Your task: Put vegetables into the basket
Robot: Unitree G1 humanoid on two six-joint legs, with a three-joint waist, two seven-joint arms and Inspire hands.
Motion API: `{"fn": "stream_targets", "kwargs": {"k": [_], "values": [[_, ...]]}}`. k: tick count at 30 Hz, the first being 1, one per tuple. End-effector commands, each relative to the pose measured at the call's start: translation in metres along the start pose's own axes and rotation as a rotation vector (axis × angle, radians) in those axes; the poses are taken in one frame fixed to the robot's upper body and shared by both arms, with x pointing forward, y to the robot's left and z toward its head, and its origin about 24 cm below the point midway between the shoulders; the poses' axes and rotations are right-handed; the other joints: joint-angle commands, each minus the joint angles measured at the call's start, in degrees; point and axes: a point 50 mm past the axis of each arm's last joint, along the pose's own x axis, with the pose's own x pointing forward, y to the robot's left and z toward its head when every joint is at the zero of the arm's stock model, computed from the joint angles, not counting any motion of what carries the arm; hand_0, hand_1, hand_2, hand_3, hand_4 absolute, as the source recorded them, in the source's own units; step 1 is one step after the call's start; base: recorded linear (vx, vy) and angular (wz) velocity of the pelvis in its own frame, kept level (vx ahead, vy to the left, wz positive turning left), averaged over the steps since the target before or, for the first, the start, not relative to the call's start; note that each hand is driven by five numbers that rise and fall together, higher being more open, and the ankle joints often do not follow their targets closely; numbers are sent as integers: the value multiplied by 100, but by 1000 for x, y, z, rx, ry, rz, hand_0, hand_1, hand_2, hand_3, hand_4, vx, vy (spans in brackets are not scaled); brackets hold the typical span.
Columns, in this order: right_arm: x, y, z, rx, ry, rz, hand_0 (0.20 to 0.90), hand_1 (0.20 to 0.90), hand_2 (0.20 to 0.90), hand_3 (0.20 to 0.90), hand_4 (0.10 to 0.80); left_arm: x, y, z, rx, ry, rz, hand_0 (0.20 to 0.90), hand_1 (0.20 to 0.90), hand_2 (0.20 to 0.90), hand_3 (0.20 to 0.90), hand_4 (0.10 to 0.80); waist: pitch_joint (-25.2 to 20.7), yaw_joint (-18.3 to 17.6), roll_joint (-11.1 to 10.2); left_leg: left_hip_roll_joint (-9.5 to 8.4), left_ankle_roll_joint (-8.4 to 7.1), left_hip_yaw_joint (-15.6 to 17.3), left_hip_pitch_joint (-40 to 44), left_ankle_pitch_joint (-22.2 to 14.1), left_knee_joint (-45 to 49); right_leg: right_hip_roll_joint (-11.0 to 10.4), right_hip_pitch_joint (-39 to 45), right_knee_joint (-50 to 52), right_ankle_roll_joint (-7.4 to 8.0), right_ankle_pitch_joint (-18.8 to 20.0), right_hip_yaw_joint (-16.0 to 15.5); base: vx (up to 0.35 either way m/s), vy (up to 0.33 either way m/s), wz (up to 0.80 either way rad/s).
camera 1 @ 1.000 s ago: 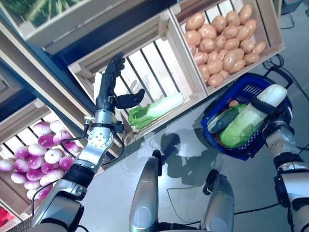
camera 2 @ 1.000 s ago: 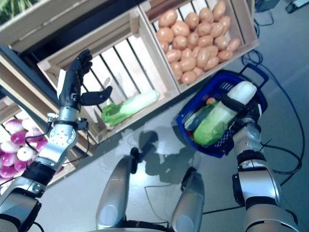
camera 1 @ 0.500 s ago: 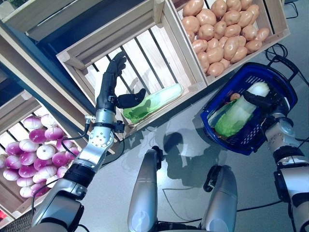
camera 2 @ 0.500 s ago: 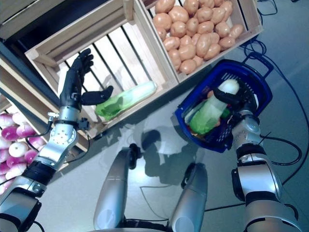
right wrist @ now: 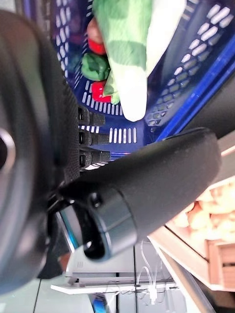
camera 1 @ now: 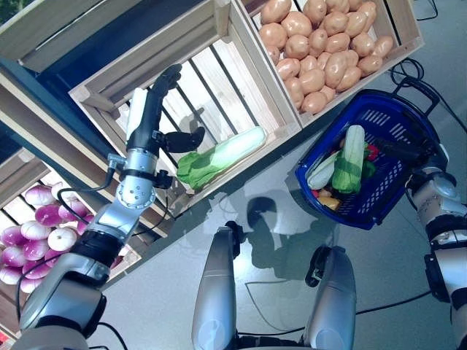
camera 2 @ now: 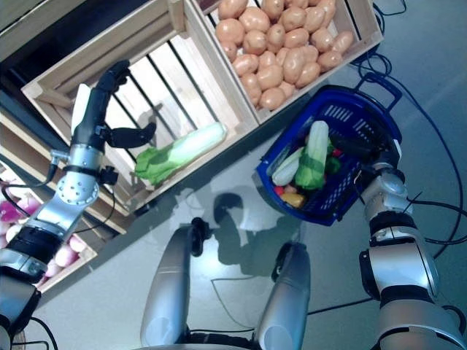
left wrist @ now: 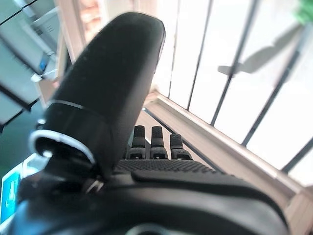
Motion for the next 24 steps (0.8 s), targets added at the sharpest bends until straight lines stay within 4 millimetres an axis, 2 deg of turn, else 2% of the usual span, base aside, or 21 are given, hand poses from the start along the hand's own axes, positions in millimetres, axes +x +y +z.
{"fn": "stream_targets", "kwargs": {"k": [1, 5, 11, 16, 24], "values": [[2, 2, 65, 1, -250, 39, 900, 900, 900, 900, 800, 22, 39, 12, 111, -39, 42, 900, 900, 900, 900, 800, -430, -56, 71, 482, -348, -47, 891, -342, -665, 38, 251, -582, -358, 602, 111, 22, 52, -5], [-3, 18, 60, 13, -288, 151, 900, 900, 900, 900, 800, 21, 48, -5, 182, 65, -18, 900, 900, 900, 900, 800, -444, -175, 50, 535, -365, 25, 989, -265, -829, 89, 328, -733, -335, 657, 158, 33, 59, -11], [-9, 32, 50, -12, -288, 256, 900, 900, 900, 900, 800, 18, 49, -21, 168, 185, -119, 900, 900, 900, 900, 800, -435, -300, 18, 580, -400, 84, 1076, -160, -1038, 144, 391, -945, -286, 752, 210, 19, 30, -10], [-12, 41, 42, -30, -272, 300, 900, 900, 900, 900, 800, 17, 41, -30, 110, 253, -231, 900, 900, 900, 900, 800, -378, -410, 16, 620, -436, 149, 1084, -72, -1200, 207, 378, -1115, -235, 833, 272, -1, 31, -7], [-10, 45, 40, -19, -247, 297, 900, 900, 900, 900, 800, 20, 27, -36, 88, 306, -290, 900, 900, 900, 900, 800, -251, -464, -6, 679, -471, 176, 897, -81, -1122, 214, 224, -1087, -194, 846, 307, -17, 26, -6]]}}
